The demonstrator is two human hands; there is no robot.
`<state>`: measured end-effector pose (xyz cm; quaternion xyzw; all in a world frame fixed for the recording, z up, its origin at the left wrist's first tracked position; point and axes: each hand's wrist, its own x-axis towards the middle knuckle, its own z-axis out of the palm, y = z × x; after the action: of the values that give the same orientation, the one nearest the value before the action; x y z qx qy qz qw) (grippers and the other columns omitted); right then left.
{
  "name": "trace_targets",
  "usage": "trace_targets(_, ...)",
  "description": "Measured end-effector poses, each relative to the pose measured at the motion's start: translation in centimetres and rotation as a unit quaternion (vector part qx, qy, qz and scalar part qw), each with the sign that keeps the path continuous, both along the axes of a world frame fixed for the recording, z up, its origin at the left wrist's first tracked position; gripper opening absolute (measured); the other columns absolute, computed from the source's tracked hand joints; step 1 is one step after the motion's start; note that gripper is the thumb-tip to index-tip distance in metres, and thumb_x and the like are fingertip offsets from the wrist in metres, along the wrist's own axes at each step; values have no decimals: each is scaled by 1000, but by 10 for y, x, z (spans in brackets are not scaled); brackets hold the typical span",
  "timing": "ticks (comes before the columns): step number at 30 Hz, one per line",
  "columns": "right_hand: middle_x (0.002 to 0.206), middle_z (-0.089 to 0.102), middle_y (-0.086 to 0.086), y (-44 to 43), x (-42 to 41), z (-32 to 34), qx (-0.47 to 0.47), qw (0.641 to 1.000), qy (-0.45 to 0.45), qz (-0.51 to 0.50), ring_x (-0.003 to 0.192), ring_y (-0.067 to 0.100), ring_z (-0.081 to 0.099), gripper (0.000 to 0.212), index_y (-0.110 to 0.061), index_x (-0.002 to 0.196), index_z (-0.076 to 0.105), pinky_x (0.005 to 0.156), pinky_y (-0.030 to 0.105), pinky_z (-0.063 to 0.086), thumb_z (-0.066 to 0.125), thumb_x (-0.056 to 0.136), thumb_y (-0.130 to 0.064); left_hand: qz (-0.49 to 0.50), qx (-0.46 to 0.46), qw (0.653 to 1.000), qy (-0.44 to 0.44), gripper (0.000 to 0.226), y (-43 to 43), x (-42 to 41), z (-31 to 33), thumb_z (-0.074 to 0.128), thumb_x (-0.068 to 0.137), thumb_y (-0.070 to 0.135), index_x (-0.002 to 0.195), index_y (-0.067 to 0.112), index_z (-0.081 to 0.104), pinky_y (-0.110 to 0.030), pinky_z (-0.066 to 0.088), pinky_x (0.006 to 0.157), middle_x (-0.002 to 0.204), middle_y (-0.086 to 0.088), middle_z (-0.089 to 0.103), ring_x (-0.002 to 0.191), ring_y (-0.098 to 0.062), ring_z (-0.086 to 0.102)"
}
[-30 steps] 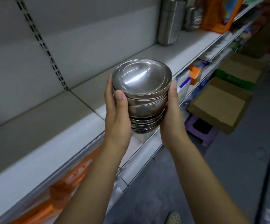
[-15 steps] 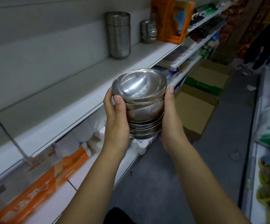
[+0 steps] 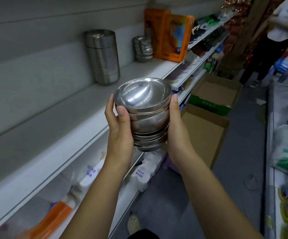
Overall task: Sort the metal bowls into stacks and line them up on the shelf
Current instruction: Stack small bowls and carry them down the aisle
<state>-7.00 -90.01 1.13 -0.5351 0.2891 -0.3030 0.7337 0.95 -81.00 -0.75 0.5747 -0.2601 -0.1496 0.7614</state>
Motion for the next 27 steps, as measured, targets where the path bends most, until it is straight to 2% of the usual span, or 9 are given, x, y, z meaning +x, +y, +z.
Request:
trace_targets(2,139,61,-11,-30,22,2,-10,1000,0,-11,126,8,58,85,-41,140,56,111,38,44,49,72,-91,-20,-17,1000,10,66,-28,22,2,38,94,70,153,41,29,-28,47,106,148,19,52,133,2,52)
trace_targets(4,130,66,-13,-59,45,7,-9,1000,-1,-9,118,4,61,73,-39,138,59,103,30,47,46,81,-83,-28,-19,999,6,70,-55,45,8,40,93,69,153,35,32,-26,48,107,151,13,50,135,-1,51)
trace_targets(10,128,68,-12,-128,114,9,8,1000,16,-20,121,9,61,71,-41,126,66,111,38,44,43,79,-88,-21,2,1000,8,68,-122,113,16,44,87,78,148,48,34,-30,50,105,144,21,54,129,3,55)
trace_targets(12,119,69,-14,-152,129,5,12,1000,8,-12,115,5,62,57,-42,120,65,106,33,46,39,87,-80,-23,9,1000,14,62,-143,126,16,45,85,80,141,57,36,-38,51,105,141,25,56,128,0,56)
trace_targets(14,111,70,-17,-177,141,2,11,1000,5,0,107,1,65,56,-39,124,64,96,27,52,36,91,-76,-24,3,1000,16,59,-165,137,14,45,88,75,143,56,36,-30,51,101,141,24,55,127,3,56)
trace_targets(17,95,73,-24,-219,159,-4,-3,1000,13,19,91,-7,68,42,-45,107,66,77,17,53,33,96,-70,-32,-13,999,21,68,-204,152,10,51,90,68,150,43,33,-16,53,89,145,16,54,125,3,58)
trace_targets(21,95,66,-23,-283,185,-5,-15,998,17,52,81,-10,67,34,-45,107,59,69,12,54,32,99,-65,-25,-17,999,24,82,-255,171,6,59,81,68,153,41,30,-15,54,87,147,13,52,124,0,59)
trace_targets(24,101,68,-19,-326,214,-3,-25,994,20,103,85,-7,68,44,-40,118,59,65,12,55,32,97,-69,8,-16,1000,26,85,-290,188,5,61,77,66,152,49,26,-19,54,90,149,16,49,128,-2,57)
trace_targets(27,132,63,-7,-364,247,-6,-49,987,36,149,116,9,60,87,-36,143,49,93,28,51,38,77,-91,54,-18,998,28,87,-321,209,2,69,74,64,149,53,27,-33,50,105,150,14,49,135,-10,52)
